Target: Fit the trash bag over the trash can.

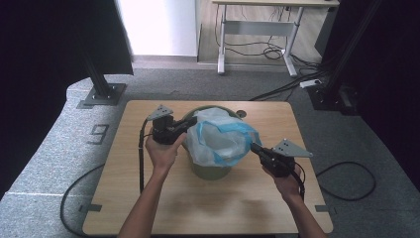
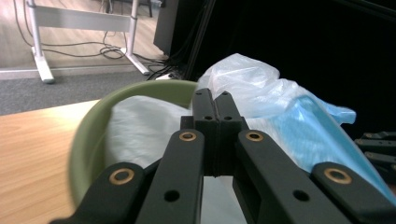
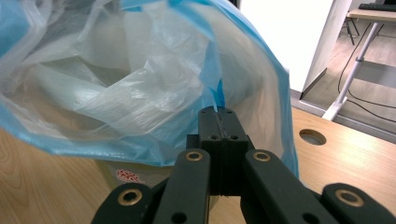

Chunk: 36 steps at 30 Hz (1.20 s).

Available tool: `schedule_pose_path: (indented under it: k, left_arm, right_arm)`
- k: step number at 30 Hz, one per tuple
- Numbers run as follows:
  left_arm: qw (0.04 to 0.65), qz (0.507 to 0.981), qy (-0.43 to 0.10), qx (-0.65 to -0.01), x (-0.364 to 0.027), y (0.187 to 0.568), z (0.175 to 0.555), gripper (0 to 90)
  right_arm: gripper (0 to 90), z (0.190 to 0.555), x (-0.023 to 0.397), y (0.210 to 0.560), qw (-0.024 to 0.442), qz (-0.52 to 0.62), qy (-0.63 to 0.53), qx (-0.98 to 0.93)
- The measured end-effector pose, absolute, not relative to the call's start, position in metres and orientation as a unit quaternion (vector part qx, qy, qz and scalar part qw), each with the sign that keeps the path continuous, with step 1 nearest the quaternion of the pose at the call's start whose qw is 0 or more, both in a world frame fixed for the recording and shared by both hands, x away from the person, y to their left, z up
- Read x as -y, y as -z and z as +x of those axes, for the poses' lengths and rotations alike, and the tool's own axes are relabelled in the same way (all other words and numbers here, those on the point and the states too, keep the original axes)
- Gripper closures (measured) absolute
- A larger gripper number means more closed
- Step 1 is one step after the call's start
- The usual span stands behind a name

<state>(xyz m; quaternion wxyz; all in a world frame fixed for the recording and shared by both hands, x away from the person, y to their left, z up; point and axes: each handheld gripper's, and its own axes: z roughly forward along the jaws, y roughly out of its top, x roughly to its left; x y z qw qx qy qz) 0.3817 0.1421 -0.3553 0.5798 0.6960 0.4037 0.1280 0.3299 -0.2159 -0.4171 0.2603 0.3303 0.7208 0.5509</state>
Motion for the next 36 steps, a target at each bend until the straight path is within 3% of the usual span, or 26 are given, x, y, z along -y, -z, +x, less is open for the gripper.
schedule_pose_path:
  k: [10, 21, 36]
  left_arm:
    - [0.58, 0.694, -0.132, -0.405, -0.166, 0.361, 0.367, 89.8]
    - [0.573, 0.692, -0.114, -0.424, -0.198, 0.393, 0.357, 89.8]
    - [0.551, 0.699, -0.104, -0.443, -0.204, 0.417, 0.361, 89.8]
  right_arm:
    - [88.9, 0.326, 0.22, 0.423, 0.254, 0.335, -0.554, -0.719]
    - [88.9, 0.311, 0.22, 0.435, 0.234, 0.322, -0.569, -0.719]
    - [88.8, 0.313, 0.215, 0.464, 0.203, 0.325, -0.553, -0.74]
